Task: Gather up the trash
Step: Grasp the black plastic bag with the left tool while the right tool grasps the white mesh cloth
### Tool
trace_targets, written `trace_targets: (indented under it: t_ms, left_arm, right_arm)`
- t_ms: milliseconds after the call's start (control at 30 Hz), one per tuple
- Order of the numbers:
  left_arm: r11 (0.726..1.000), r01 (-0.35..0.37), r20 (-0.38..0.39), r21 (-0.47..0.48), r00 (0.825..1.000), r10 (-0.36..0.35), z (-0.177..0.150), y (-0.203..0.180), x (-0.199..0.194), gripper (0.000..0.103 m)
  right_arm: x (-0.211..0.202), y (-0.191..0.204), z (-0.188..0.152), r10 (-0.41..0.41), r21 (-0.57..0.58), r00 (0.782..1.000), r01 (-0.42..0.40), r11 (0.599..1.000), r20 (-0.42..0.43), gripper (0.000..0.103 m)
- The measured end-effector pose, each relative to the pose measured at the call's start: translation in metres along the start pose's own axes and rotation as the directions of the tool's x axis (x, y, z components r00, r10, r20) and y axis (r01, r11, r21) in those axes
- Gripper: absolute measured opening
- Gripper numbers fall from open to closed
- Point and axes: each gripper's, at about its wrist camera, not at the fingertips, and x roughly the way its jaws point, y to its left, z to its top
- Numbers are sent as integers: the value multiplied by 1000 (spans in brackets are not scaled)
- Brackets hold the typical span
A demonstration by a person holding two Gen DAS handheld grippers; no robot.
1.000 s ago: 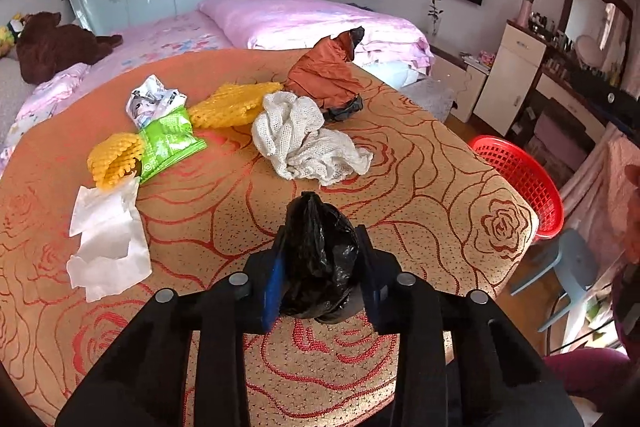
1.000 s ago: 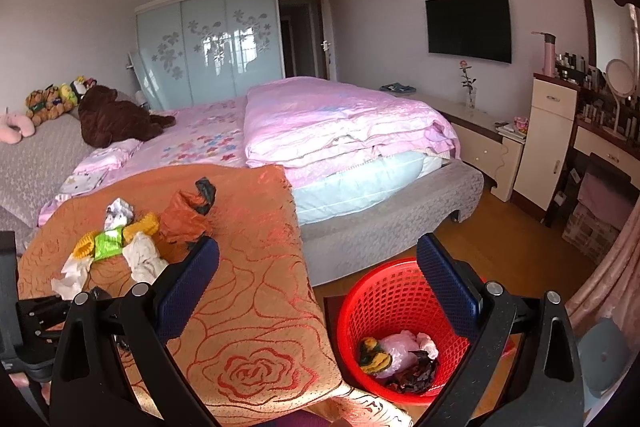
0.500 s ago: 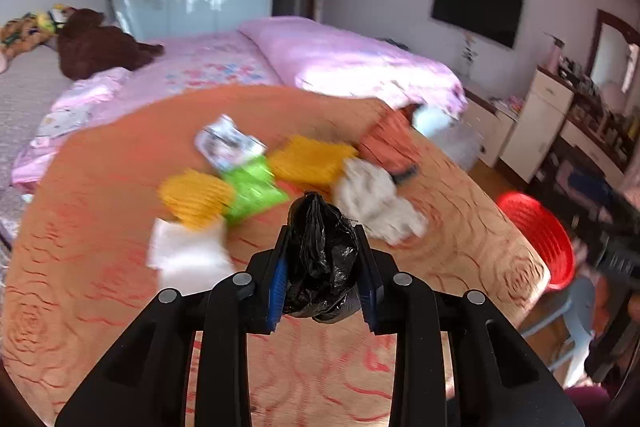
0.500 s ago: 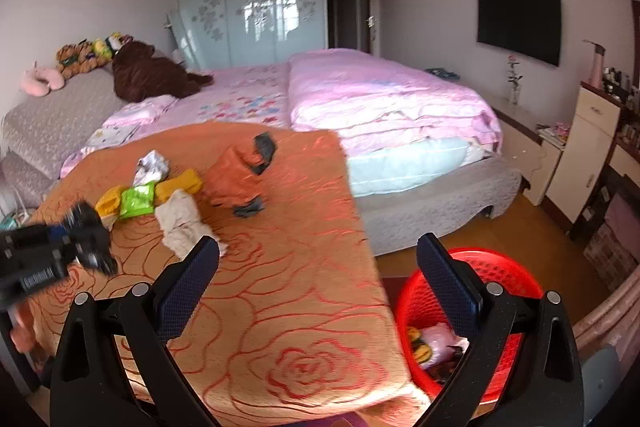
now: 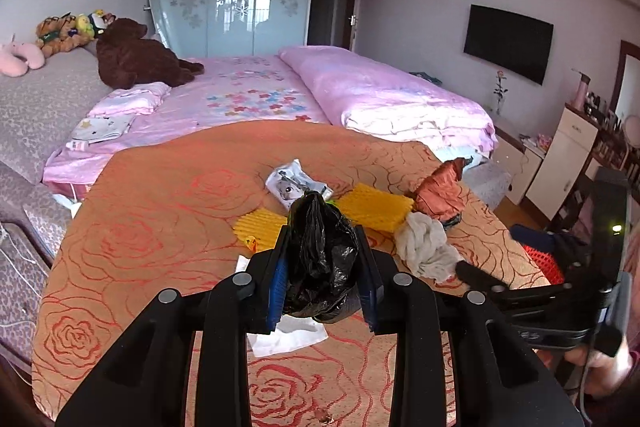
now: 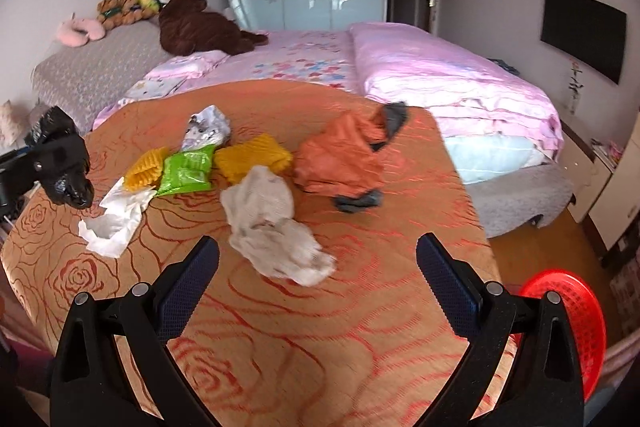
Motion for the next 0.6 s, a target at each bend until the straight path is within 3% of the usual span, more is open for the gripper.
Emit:
trace_targets:
  t_ms: [333,600]
  left_arm:
    - [1000,-21,8,3,1000,21,0,2,-2,29]
    - [1000,-19,2,-6,1000,19,0,4,0,29]
  right_arm:
    - [44,24,13,34,-3,995,-34,999,-96,79]
    - [66,31,15,37,-11,987,-39,999,-156,54]
